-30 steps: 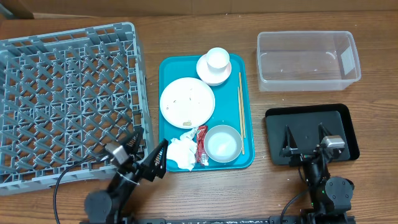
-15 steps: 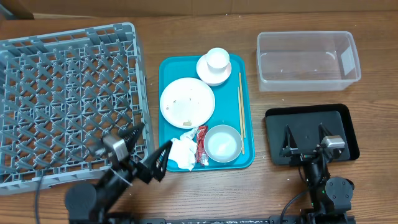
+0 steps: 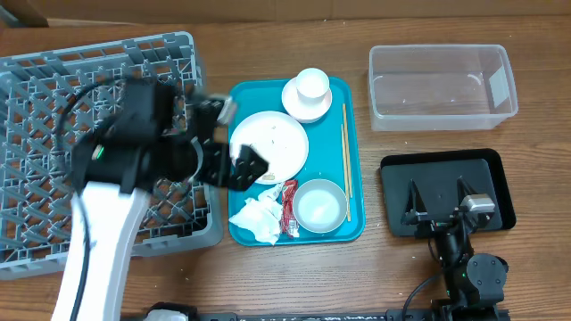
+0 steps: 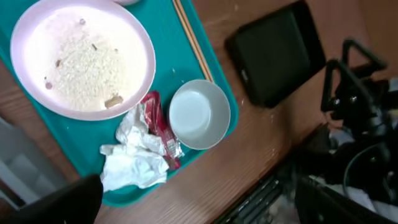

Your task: Sort waste into correct bins and load items into the dishwasher

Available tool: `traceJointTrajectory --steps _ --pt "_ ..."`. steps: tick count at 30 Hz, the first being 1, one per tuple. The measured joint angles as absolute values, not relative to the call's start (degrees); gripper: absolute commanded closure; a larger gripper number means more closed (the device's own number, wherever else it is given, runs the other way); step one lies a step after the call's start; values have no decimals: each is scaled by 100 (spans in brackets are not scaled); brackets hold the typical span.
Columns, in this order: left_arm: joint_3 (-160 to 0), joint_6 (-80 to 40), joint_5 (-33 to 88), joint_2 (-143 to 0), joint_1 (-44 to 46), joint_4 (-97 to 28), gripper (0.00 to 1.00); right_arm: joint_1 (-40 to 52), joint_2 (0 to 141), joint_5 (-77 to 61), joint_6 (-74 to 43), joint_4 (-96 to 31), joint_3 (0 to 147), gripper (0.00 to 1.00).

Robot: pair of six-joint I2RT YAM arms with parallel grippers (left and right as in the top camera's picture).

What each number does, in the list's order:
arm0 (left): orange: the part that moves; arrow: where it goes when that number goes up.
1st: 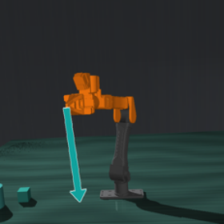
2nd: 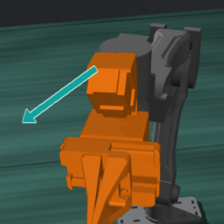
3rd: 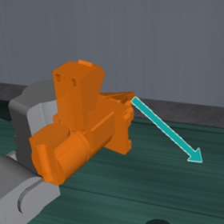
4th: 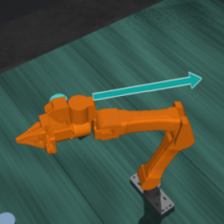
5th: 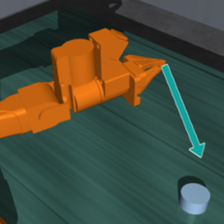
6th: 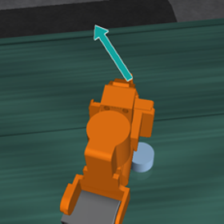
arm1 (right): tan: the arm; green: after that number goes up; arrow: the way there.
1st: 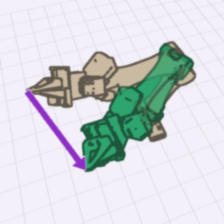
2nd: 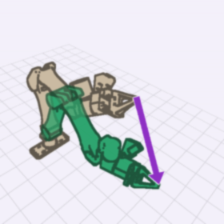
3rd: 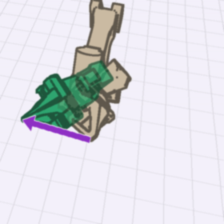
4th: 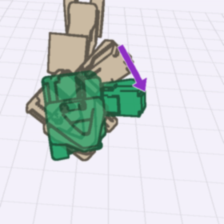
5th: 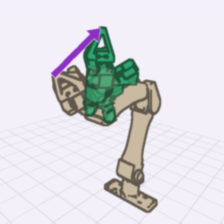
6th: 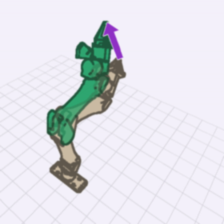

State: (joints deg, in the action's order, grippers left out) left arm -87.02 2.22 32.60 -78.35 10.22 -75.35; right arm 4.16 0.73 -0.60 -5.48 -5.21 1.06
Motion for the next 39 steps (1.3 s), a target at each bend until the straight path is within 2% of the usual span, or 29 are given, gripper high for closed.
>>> traceJointTrajectory --steps 7,14,21,25,31,39 --pt "-9192 316 2934 -8801 2139 -7773 0 416 73 -60 -548 -517 106 0" --pt "-9205 -261 3258 -8875 2530 -7636 0 416 73 -60 -548 -515 106 0" --pt "-9223 -2344 1105 -8875 2930 -8239 0 416 73 -60 -548 -515 106 0" --pt "-9192 -3140 325 -8888 3336 -8112 0 416 73 -60 -548 -519 106 0" --pt "-8897 -3621 -54 -9207 3791 -7922 0 416 73 -62 -548 -517 106 0" --pt "-8851 -3848 -180 -9826 3658 -7865 0 416 73 -60 -548 -517 106 0"
